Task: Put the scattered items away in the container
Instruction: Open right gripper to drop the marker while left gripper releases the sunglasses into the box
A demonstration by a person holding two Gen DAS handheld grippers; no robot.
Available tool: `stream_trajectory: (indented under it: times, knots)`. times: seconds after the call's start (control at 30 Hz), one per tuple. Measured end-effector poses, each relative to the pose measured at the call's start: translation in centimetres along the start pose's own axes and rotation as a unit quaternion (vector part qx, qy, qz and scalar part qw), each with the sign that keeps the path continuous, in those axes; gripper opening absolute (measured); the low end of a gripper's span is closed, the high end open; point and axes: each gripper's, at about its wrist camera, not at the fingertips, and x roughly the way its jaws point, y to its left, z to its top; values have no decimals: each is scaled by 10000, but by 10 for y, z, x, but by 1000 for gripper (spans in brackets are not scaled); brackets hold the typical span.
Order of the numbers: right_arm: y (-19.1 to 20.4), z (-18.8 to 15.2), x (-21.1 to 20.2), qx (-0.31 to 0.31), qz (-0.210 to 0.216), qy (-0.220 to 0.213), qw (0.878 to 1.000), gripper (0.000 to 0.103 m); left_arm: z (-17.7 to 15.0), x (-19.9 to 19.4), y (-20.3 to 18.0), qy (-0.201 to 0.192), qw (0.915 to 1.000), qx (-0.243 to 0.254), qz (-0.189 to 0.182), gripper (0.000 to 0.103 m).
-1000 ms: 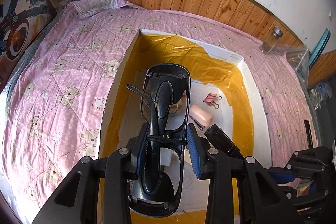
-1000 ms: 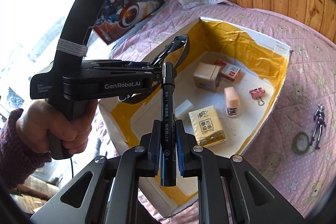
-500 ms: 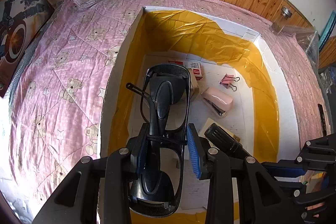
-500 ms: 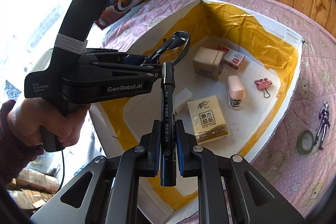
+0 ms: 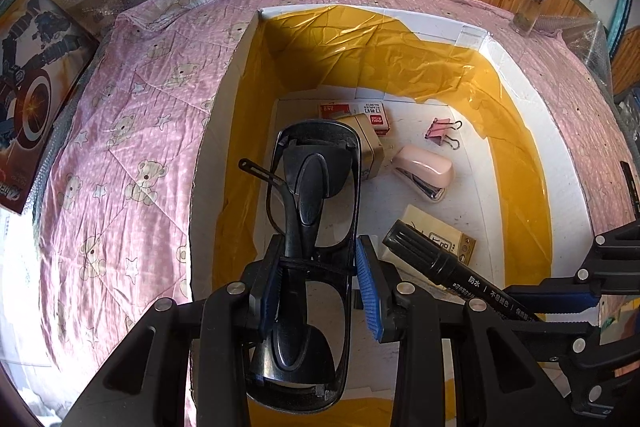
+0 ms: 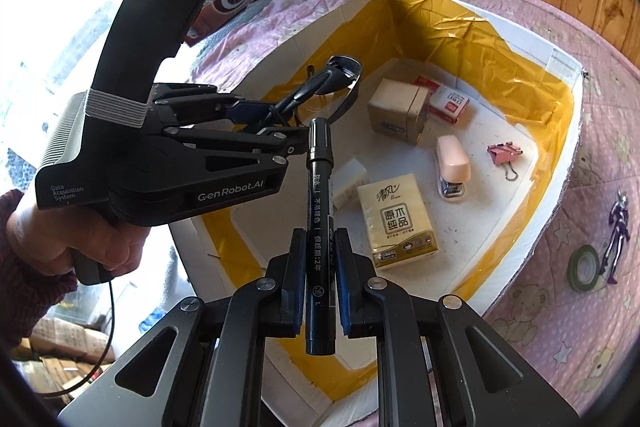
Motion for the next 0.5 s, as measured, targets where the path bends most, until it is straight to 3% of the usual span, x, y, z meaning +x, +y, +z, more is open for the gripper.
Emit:
stream_trajectory:
  times: [0.5]
  knots:
    - [-4,-4,-4,102,3,-2,9999,18,0,0,4,55,9998,-188,97,39]
